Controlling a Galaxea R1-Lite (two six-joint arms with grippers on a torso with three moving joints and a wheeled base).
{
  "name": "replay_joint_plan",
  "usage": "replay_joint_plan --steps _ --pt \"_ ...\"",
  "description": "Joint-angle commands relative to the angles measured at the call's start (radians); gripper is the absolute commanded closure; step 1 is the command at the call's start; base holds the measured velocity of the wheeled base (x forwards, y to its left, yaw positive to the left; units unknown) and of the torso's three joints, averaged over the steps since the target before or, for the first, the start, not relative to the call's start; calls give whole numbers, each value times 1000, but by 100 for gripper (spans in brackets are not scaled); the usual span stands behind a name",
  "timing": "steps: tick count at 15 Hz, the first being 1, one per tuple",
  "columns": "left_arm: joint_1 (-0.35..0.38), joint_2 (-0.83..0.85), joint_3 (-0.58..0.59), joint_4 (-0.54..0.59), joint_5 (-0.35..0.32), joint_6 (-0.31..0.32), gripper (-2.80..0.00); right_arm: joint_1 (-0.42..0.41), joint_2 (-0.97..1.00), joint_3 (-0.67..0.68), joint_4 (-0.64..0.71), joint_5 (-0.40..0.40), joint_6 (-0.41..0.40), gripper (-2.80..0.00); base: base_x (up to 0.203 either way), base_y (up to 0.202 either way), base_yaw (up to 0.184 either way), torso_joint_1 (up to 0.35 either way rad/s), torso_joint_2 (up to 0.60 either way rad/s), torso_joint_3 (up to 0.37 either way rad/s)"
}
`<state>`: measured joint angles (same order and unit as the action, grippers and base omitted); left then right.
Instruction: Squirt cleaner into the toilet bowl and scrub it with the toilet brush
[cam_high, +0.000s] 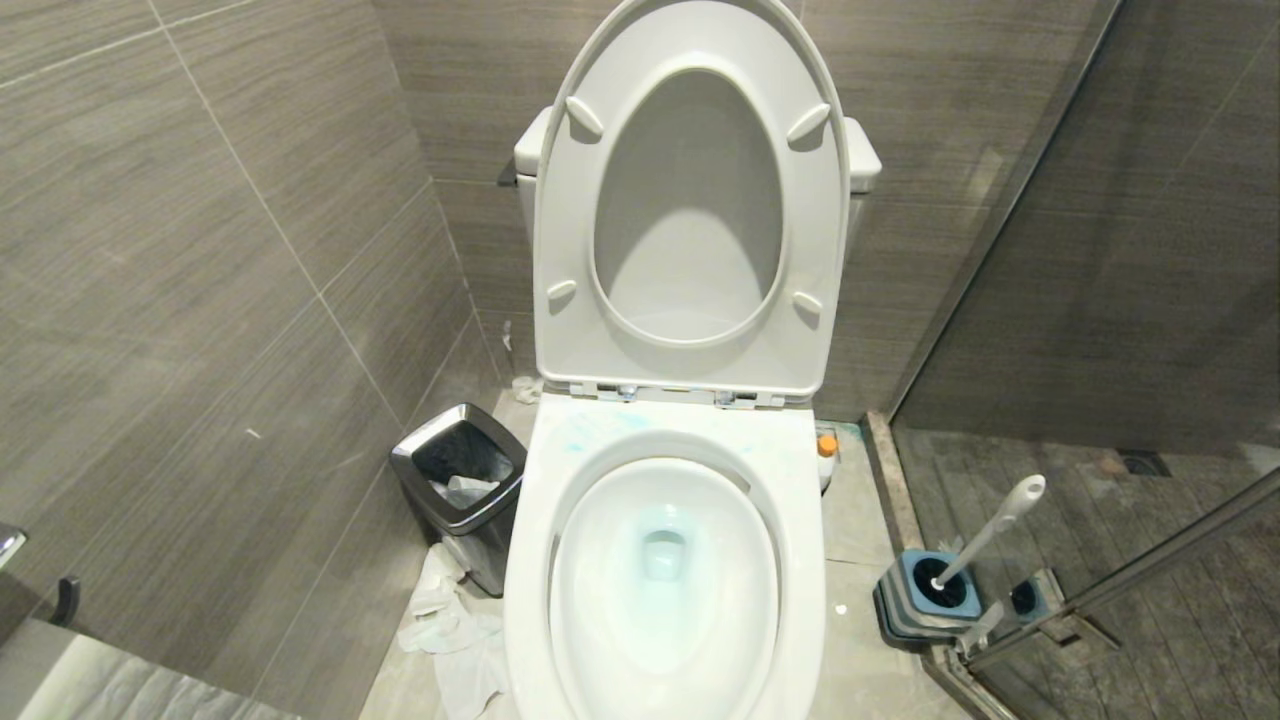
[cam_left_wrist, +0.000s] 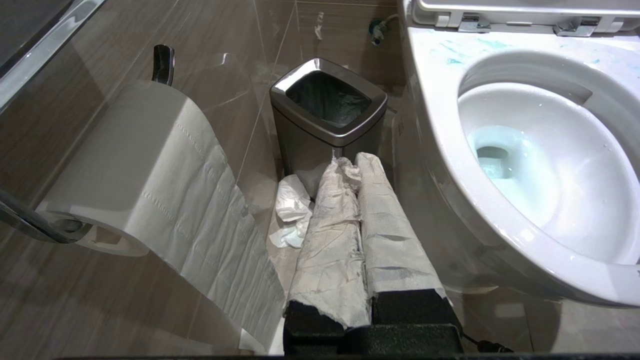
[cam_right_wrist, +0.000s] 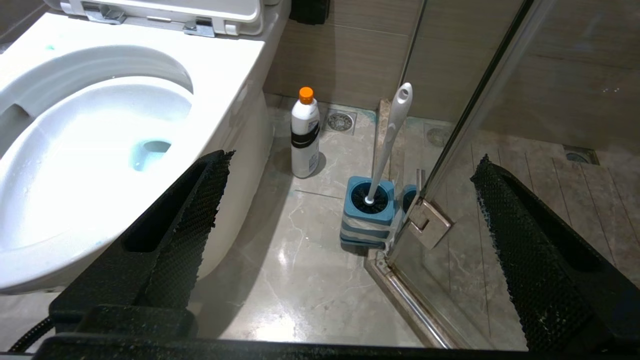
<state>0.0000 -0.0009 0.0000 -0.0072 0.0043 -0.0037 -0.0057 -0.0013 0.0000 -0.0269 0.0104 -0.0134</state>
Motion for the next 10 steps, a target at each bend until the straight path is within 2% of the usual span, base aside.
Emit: replay_joint_plan --steps 1,10 --pt "0 1 7 0 0 -1 0 0 0 11 -1 0 0 -280 0 0 0 0 0 0" --pt "0 1 6 0 0 -1 0 0 0 11 -1 0 0 -280 0 0 0 0 0 0"
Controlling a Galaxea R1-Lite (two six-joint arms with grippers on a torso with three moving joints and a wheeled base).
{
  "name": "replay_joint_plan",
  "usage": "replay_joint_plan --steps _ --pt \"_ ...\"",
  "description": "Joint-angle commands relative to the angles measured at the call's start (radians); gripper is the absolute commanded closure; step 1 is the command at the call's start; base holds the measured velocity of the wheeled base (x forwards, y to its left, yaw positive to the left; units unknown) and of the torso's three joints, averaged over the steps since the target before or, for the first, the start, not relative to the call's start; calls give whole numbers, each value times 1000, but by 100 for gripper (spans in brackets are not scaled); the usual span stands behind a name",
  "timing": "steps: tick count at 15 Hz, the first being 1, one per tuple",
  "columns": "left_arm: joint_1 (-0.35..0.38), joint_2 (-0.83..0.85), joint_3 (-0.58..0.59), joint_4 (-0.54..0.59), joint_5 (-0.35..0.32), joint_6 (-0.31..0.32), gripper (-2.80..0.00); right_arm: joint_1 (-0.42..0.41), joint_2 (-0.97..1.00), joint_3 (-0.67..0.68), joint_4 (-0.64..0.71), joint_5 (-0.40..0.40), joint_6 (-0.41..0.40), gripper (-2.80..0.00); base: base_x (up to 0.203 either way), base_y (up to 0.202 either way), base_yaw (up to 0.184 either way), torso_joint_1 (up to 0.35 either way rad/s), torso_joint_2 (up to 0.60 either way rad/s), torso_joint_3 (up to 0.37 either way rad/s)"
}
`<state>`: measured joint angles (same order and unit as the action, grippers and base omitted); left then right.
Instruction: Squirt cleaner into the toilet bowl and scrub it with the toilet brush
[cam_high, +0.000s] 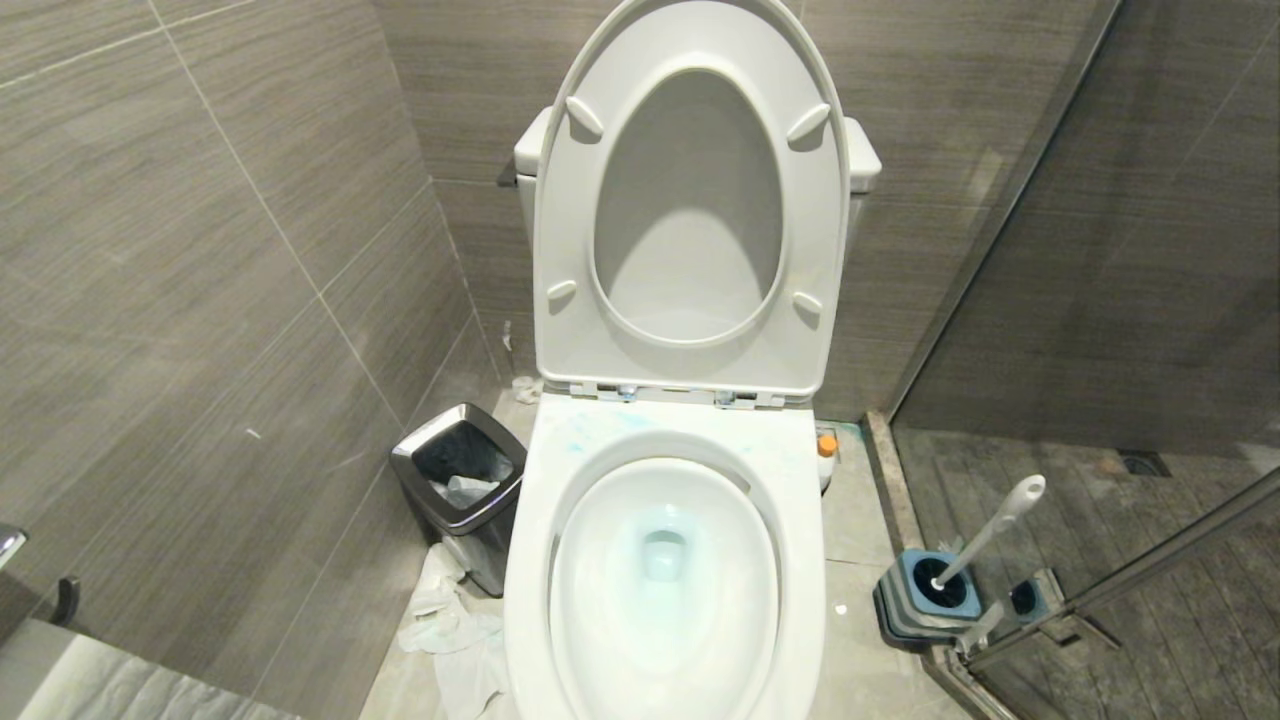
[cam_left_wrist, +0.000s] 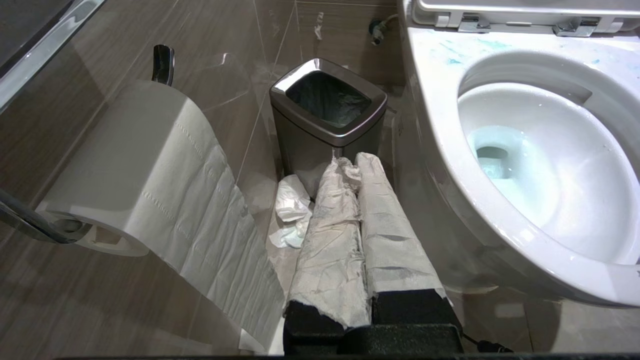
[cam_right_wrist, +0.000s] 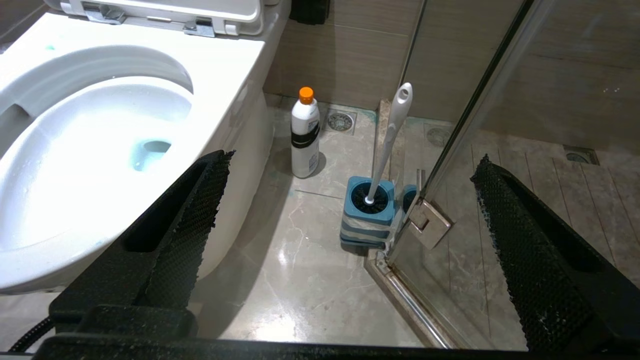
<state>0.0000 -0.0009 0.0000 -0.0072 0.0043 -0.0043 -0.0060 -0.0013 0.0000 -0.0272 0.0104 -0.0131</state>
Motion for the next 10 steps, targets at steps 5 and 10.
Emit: replay_joint_plan --steps 5,10 --pt "0 1 6 0 0 0 0 0 0 11 0 0 -1 -280 0 0 0 0 0 0" --pt "0 1 6 0 0 0 0 0 0 11 0 0 -1 -280 0 0 0 0 0 0"
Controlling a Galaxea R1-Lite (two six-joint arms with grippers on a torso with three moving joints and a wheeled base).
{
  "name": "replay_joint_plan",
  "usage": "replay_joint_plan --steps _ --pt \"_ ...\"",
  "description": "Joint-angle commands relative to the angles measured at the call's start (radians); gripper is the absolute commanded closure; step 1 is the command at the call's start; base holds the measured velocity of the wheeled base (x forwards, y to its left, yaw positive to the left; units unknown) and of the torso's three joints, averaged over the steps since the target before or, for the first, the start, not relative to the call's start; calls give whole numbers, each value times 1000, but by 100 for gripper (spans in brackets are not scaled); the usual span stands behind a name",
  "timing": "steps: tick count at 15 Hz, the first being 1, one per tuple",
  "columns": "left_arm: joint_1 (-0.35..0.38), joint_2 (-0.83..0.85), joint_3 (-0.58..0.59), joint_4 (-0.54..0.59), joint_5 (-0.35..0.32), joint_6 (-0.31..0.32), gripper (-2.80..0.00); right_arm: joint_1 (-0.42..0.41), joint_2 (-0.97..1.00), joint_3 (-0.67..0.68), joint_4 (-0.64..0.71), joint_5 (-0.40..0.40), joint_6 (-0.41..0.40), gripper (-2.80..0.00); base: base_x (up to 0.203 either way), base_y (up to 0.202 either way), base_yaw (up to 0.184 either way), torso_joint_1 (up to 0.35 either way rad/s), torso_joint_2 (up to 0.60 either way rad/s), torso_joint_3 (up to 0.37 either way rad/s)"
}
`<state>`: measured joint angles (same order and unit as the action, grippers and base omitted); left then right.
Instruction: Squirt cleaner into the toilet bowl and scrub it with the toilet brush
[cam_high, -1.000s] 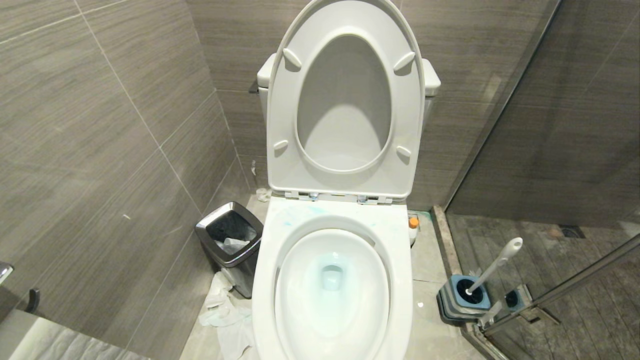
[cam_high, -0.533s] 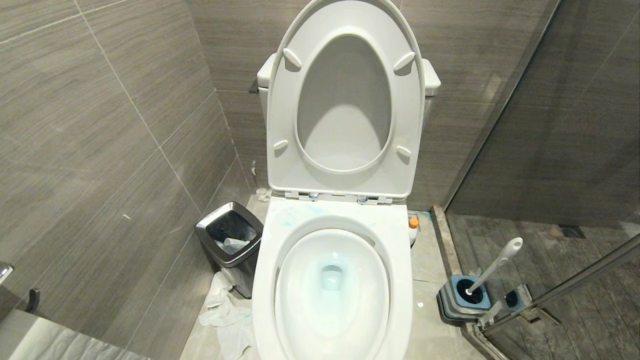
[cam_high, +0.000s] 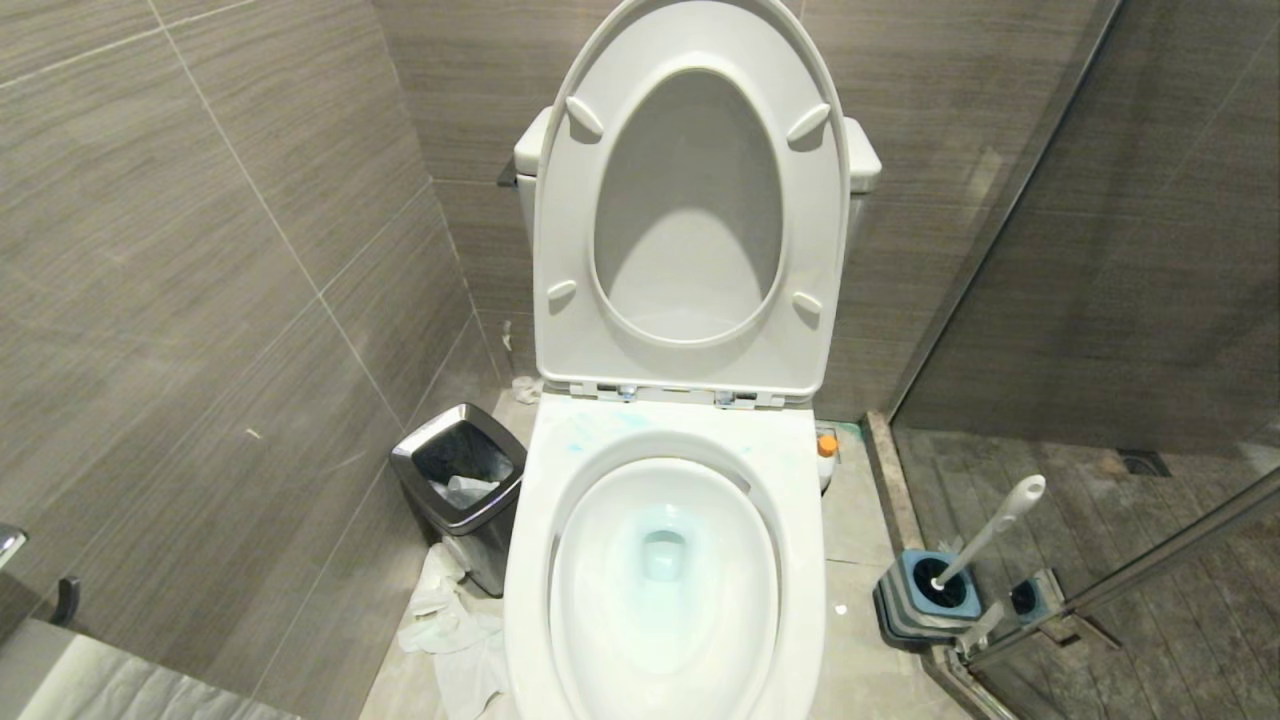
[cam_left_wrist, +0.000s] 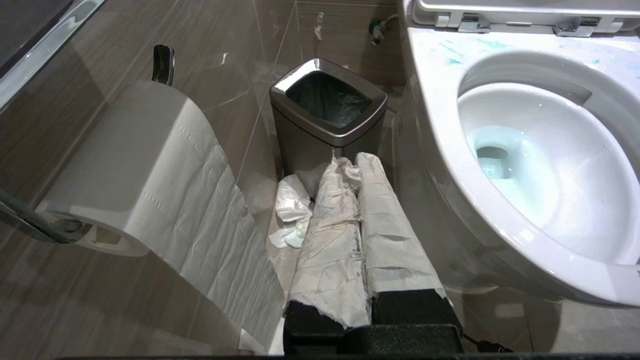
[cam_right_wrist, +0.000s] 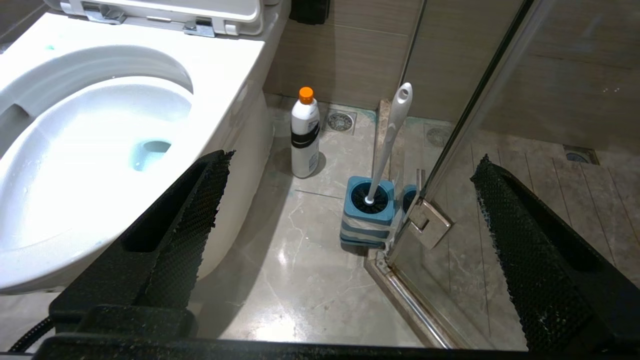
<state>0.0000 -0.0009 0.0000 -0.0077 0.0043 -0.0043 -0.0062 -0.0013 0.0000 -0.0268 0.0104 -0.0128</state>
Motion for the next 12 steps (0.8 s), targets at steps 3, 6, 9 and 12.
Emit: replay_joint_plan --steps 3,6,9,12 --pt "0 1 6 0 0 0 0 0 -2 11 -1 0 -1 -280 0 0 0 0 0 0" --pt "0 1 6 0 0 0 0 0 0 11 -1 0 -1 -280 0 0 0 0 0 0" --pt "0 1 6 0 0 0 0 0 0 11 -1 0 -1 -280 0 0 0 0 0 0" --pt "0 1 6 0 0 0 0 0 0 11 -1 0 -1 -280 0 0 0 0 0 0"
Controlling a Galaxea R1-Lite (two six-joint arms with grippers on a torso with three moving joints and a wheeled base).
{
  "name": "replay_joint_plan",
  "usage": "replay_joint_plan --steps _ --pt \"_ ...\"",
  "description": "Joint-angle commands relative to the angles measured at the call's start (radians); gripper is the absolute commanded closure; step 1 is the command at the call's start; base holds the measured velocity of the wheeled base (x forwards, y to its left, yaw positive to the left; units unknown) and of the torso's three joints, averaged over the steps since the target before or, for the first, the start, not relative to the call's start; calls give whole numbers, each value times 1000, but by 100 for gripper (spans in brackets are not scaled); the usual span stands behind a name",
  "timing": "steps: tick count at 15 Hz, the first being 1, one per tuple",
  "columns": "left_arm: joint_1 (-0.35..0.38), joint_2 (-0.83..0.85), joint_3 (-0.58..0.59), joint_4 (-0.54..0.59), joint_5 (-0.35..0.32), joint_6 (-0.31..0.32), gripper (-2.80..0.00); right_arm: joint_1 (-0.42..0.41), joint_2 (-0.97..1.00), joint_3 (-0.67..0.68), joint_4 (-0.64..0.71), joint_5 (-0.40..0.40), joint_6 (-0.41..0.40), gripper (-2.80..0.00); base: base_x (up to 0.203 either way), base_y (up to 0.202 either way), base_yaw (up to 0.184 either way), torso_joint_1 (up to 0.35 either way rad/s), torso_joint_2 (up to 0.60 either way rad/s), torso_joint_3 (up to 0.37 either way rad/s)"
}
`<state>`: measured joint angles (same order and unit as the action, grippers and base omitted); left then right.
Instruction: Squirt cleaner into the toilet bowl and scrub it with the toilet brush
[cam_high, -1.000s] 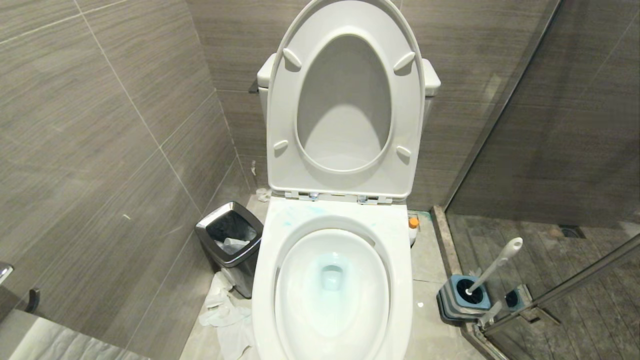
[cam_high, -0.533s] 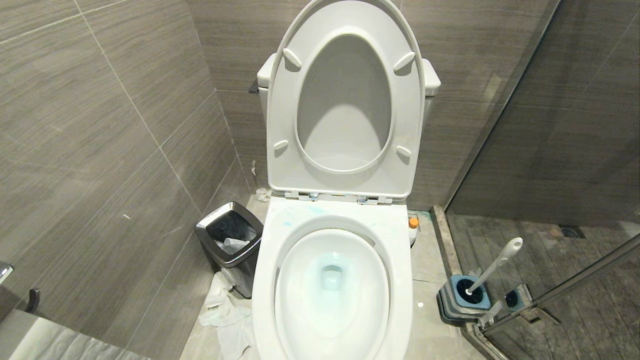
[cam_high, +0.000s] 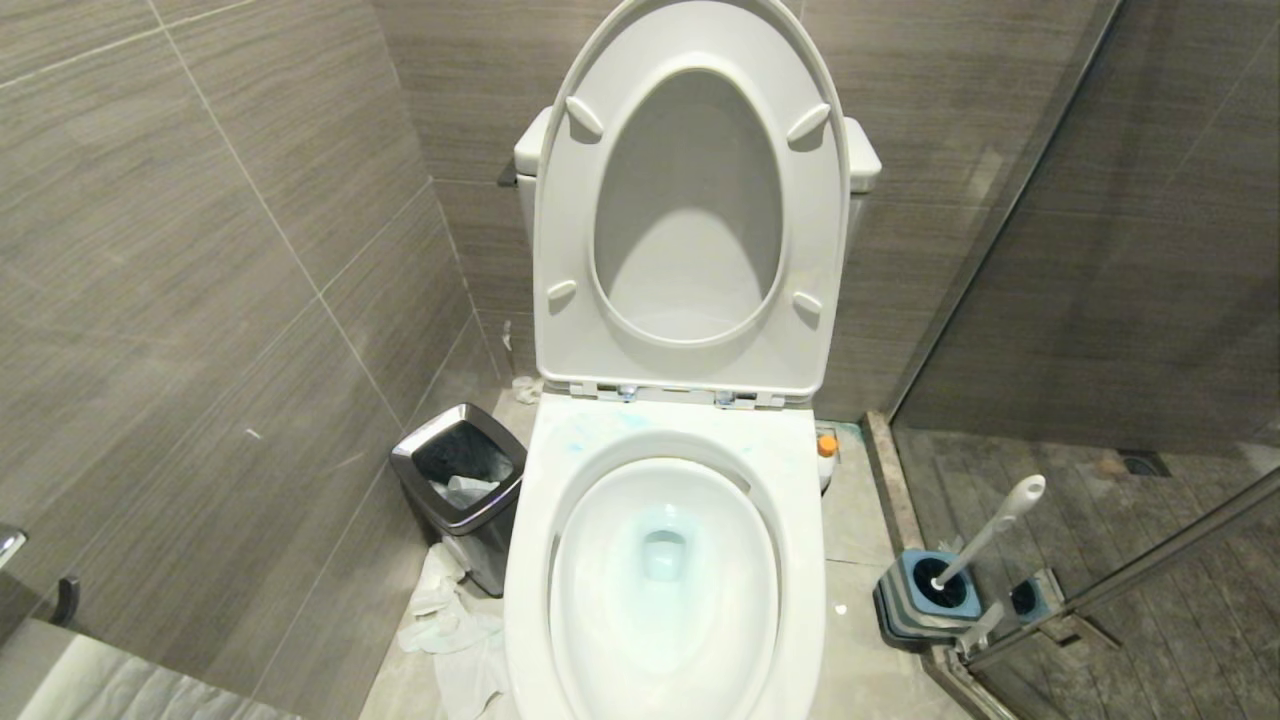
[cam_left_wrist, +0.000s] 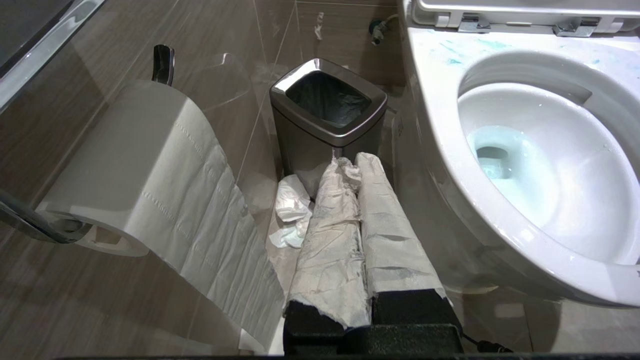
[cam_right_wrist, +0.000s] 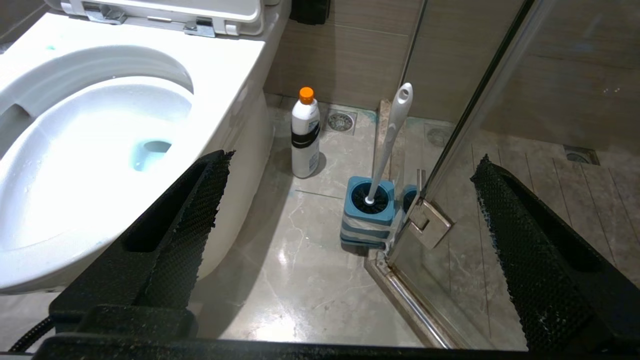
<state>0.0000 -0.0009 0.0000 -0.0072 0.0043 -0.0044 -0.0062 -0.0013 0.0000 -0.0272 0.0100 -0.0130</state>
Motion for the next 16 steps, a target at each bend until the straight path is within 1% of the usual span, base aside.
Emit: replay_joint_plan --steps 1,16 --pt "0 1 6 0 0 0 0 0 0 11 0 1 -1 -280 0 0 0 0 0 0" --pt "0 1 6 0 0 0 0 0 0 11 0 1 -1 -280 0 0 0 0 0 0"
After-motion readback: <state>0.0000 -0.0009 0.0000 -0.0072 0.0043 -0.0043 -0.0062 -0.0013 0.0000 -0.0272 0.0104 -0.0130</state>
